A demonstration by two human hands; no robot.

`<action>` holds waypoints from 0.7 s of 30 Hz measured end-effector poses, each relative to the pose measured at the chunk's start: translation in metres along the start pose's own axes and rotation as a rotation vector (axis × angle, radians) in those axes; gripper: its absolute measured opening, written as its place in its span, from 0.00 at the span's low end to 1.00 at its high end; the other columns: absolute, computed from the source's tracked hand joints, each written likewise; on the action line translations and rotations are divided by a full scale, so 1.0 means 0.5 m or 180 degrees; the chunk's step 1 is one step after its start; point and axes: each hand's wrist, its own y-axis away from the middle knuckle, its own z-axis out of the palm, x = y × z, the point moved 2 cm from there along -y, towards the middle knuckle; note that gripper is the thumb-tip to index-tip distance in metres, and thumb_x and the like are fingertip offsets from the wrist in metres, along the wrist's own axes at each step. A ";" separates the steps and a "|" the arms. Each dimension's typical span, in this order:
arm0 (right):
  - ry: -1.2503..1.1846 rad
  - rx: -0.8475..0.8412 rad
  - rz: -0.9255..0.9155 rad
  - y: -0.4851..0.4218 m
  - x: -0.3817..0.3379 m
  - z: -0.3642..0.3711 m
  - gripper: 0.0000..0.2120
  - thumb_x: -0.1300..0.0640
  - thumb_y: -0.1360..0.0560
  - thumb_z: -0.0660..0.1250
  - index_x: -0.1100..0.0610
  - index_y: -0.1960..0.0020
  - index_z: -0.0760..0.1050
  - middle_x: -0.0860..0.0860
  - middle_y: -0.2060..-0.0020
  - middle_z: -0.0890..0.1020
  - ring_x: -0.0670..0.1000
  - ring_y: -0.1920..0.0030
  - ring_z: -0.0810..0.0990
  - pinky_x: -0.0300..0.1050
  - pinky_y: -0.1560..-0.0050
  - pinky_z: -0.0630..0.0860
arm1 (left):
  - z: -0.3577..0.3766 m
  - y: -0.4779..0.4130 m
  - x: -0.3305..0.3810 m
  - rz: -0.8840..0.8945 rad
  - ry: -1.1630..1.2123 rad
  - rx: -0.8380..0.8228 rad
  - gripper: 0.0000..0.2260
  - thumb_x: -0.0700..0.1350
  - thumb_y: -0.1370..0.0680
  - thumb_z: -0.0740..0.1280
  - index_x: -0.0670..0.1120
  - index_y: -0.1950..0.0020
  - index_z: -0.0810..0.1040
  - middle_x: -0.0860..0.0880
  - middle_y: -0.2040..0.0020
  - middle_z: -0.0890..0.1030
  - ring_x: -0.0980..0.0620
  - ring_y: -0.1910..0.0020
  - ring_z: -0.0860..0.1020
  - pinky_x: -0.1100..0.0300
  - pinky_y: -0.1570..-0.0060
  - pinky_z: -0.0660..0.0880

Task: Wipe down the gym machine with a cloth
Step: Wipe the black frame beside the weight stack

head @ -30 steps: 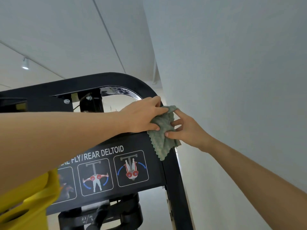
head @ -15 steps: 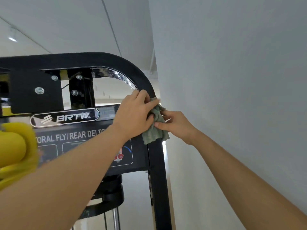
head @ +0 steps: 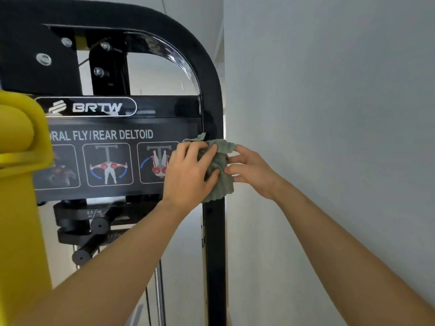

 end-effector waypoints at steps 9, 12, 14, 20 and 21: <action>-0.0279 0.0063 0.0257 0.053 0.067 0.046 0.14 0.56 0.16 0.62 0.48 0.32 0.76 0.52 0.45 0.85 0.51 0.46 0.85 0.42 0.50 0.82 | 0.024 0.164 0.049 -0.0499 0.0309 -0.0020 0.19 0.47 0.23 0.73 0.46 0.33 0.79 0.45 0.40 0.79 0.44 0.42 0.73 0.49 0.45 0.75; -0.0329 0.0161 0.0346 0.074 0.101 0.058 0.14 0.55 0.16 0.62 0.50 0.32 0.76 0.52 0.45 0.85 0.51 0.46 0.85 0.42 0.51 0.82 | 0.040 0.227 0.059 -0.0896 0.0688 -0.0108 0.19 0.47 0.22 0.73 0.47 0.32 0.79 0.46 0.41 0.79 0.45 0.45 0.77 0.51 0.47 0.74; -0.0298 0.0215 0.0419 0.087 0.121 0.066 0.14 0.55 0.16 0.62 0.50 0.32 0.76 0.51 0.44 0.85 0.51 0.45 0.85 0.43 0.49 0.82 | 0.050 0.264 0.065 -0.1156 0.0915 -0.0185 0.21 0.47 0.21 0.72 0.49 0.29 0.76 0.47 0.41 0.79 0.48 0.45 0.77 0.54 0.45 0.71; 0.0246 0.0326 0.0526 0.123 0.163 0.084 0.12 0.56 0.17 0.63 0.48 0.35 0.78 0.46 0.42 0.84 0.44 0.41 0.81 0.39 0.45 0.76 | 0.056 0.276 0.084 -0.1970 0.1949 -0.0214 0.18 0.50 0.21 0.71 0.49 0.32 0.76 0.53 0.39 0.80 0.54 0.43 0.78 0.48 0.42 0.77; 0.0341 0.0339 0.0554 0.127 0.168 0.085 0.13 0.56 0.17 0.64 0.48 0.34 0.78 0.45 0.42 0.83 0.44 0.40 0.80 0.38 0.46 0.75 | 0.054 0.270 0.084 -0.2149 0.2101 -0.0210 0.18 0.51 0.21 0.71 0.50 0.33 0.76 0.54 0.40 0.80 0.54 0.42 0.78 0.49 0.42 0.77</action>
